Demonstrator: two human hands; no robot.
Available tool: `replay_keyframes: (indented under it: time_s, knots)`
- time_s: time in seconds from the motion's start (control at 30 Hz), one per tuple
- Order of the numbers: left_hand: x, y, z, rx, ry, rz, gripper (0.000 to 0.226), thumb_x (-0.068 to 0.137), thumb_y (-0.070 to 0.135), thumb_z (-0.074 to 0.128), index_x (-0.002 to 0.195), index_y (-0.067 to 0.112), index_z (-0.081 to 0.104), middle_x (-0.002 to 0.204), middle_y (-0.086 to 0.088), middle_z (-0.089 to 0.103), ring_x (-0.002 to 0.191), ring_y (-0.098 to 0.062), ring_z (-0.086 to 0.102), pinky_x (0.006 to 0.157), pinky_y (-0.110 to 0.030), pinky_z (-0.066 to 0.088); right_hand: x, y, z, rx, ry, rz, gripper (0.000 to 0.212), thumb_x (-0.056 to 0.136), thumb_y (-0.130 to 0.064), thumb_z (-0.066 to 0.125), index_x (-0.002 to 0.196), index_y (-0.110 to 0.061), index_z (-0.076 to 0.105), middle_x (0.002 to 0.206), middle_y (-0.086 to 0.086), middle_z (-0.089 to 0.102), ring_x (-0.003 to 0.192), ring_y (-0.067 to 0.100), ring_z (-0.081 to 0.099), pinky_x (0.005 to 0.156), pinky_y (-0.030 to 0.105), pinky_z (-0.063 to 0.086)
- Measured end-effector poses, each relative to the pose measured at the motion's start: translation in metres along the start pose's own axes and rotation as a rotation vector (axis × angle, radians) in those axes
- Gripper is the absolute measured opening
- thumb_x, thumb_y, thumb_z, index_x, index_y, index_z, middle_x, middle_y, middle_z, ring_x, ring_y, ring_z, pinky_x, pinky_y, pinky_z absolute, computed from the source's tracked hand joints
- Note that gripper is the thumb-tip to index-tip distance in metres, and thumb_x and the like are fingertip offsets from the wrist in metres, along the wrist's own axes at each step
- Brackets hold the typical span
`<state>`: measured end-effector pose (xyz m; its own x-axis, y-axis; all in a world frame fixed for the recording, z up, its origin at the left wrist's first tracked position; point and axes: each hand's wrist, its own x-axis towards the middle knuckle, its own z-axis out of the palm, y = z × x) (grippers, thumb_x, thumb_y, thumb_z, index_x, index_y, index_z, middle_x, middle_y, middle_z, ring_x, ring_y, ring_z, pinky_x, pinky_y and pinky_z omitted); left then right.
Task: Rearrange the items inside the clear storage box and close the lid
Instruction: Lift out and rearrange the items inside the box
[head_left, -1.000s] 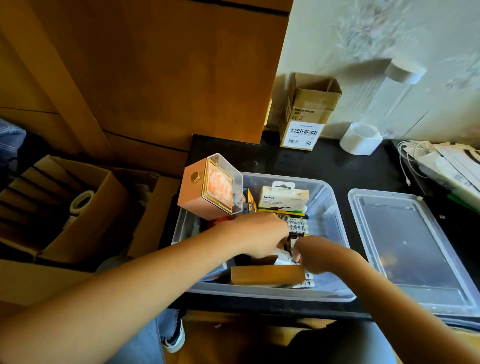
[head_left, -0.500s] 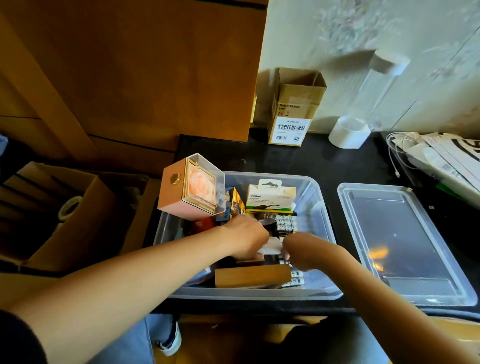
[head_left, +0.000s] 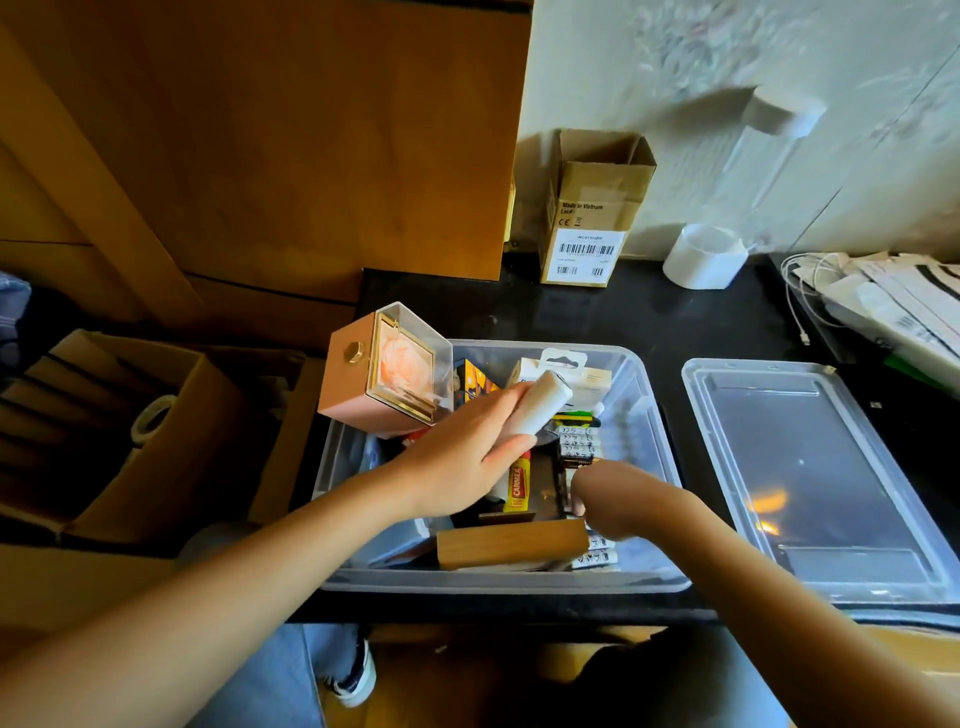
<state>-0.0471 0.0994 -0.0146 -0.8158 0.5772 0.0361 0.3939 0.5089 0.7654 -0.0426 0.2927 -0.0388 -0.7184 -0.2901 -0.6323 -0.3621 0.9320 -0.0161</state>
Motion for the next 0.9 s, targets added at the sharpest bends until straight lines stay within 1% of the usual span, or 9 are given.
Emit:
replay_keyframes:
  time_s: [0.07,0.2,0.33,0.4,0.47,0.57,0.67,0.83,0.9]
  knots:
    - [-0.005,0.003,0.002,0.031,0.048,0.036,0.049,0.099,0.028,0.044,0.145,0.022,0.027,0.127,0.004,0.049,0.102,0.003,0.047,0.086,-0.016,0.039,0.0,0.0,0.001,-0.013,0.014,-0.001,0.032,0.087,0.002,0.049,0.115,-0.004,0.061,0.116,0.012,0.064,0.107,0.028,0.058,0.093,0.037,0.048]
    - [-0.02,0.008,0.002,-0.121,0.143,0.023,0.045,0.099,0.026,0.041,0.141,0.034,0.026,0.12,0.004,0.048,0.092,-0.007,0.054,0.08,-0.03,0.052,0.0,0.0,0.005,-0.037,0.018,0.005,0.03,0.087,-0.002,0.052,0.116,-0.007,0.062,0.113,0.01,0.065,0.104,0.027,0.059,0.09,0.035,0.049]
    - [-0.033,0.011,-0.007,-0.408,0.293,-0.029,0.038,0.097,0.027,0.038,0.126,0.05,0.03,0.115,0.015,0.047,0.094,0.002,0.056,0.079,-0.02,0.05,0.003,0.001,0.006,-0.029,0.006,0.007,0.028,0.087,-0.007,0.056,0.114,-0.006,0.063,0.11,0.01,0.065,0.1,0.025,0.061,0.087,0.034,0.051]
    - [-0.038,0.013,-0.011,-0.439,0.276,-0.028,0.038,0.092,0.033,0.038,0.126,0.048,0.032,0.116,0.015,0.048,0.095,0.003,0.057,0.081,-0.017,0.049,0.004,0.001,0.004,-0.022,-0.002,0.0,0.029,0.087,-0.01,0.058,0.115,-0.006,0.062,0.112,0.01,0.065,0.1,0.025,0.061,0.087,0.033,0.051]
    - [-0.043,0.012,-0.013,-0.417,0.237,-0.042,0.039,0.09,0.037,0.039,0.127,0.048,0.032,0.115,0.017,0.05,0.095,-0.004,0.058,0.086,-0.025,0.051,0.003,0.0,0.003,-0.009,0.006,-0.002,0.029,0.087,-0.011,0.058,0.115,-0.006,0.063,0.112,0.009,0.065,0.101,0.025,0.06,0.089,0.034,0.05]
    - [-0.049,0.009,-0.016,-0.409,0.201,-0.064,0.037,0.09,0.039,0.04,0.125,0.05,0.036,0.103,0.023,0.054,0.083,-0.006,0.056,0.08,-0.031,0.053,0.004,0.0,-0.001,0.082,0.055,0.011,0.028,0.089,-0.005,0.048,0.111,-0.006,0.065,0.11,0.011,0.066,0.099,0.025,0.062,0.09,0.035,0.051]
    - [-0.054,0.004,-0.02,-0.405,0.196,-0.085,0.032,0.09,0.039,0.042,0.121,0.045,0.044,0.089,0.03,0.057,0.077,-0.001,0.055,0.077,-0.036,0.054,0.011,0.001,-0.009,0.223,0.071,-0.034,0.026,0.091,-0.007,0.049,0.11,-0.007,0.067,0.111,0.007,0.067,0.098,0.021,0.064,0.089,0.03,0.051]
    - [-0.06,0.0,-0.018,-0.385,0.174,-0.082,0.027,0.088,0.041,0.05,0.115,0.041,0.051,0.1,0.026,0.058,0.095,-0.002,0.059,0.07,-0.016,0.052,0.037,-0.009,-0.013,0.766,0.067,0.046,0.023,0.095,-0.014,0.049,0.116,-0.013,0.057,0.074,0.003,0.066,0.056,0.009,0.061,0.05,0.018,0.05]
    - [-0.059,0.0,-0.016,-0.362,0.177,-0.078,0.028,0.087,0.044,0.051,0.116,0.042,0.05,0.1,0.022,0.059,0.091,-0.002,0.059,0.067,-0.013,0.048,0.051,-0.016,-0.011,0.82,0.063,0.116,0.024,0.095,-0.024,0.052,0.102,-0.004,0.063,0.065,0.002,0.064,0.045,0.007,0.056,0.042,0.017,0.045]
